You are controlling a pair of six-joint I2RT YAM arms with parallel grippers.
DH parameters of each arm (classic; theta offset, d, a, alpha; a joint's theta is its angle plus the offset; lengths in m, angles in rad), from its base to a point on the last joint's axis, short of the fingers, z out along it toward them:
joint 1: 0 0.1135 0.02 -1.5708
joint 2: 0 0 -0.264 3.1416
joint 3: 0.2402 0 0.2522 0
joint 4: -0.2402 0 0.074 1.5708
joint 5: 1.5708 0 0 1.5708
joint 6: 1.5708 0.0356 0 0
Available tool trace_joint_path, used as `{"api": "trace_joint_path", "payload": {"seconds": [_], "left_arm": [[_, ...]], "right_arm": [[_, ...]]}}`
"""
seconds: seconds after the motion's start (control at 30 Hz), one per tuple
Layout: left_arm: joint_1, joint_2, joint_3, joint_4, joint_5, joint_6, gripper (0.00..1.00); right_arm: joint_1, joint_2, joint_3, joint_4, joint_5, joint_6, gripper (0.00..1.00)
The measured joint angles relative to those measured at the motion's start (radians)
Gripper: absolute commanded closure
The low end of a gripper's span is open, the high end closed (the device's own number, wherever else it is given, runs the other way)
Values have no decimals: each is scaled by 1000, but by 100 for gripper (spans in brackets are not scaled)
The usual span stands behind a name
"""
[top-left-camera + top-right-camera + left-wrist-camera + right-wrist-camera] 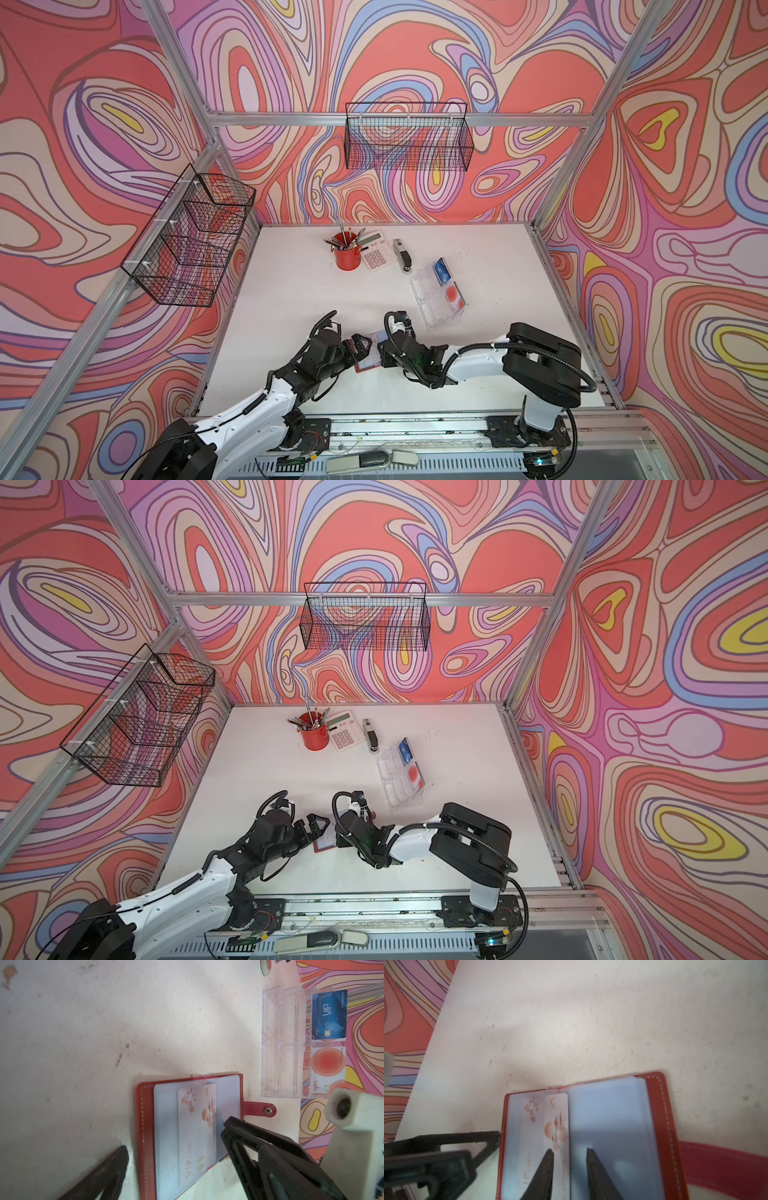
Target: Put the credit cards into the card holder
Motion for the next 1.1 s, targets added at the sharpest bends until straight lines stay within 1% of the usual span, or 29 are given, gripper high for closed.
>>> {"api": "trace_joint_path", "payload": {"seconds": [0.13,0.2,0.27,0.5,0.67,0.8,0.93,1.0,1.1], "left_arm": [[0,32,2,39,11,5,0],[0,47,2,59,15,8,0],[0,61,3,75,17,12,0],[0,87,6,104,19,16,0],[0,84,6,102,19,15,0],[0,53,6,63,16,14,0],[0,-15,0,3,-4,14,0],[0,-52,-8,-19,-15,13,0],[0,-81,-10,-45,-26,11,0]], "right_arm": [[2,23,23,17,-22,-1,72],[6,34,30,23,-28,-1,77],[13,47,42,27,-34,-5,79],[42,66,66,37,-30,-11,80],[46,66,52,66,-27,-17,78],[52,38,28,65,-16,-23,73],[61,-66,-31,40,37,-3,68],[61,-110,-47,26,70,13,68],[61,-126,-47,-5,119,37,68]]}}
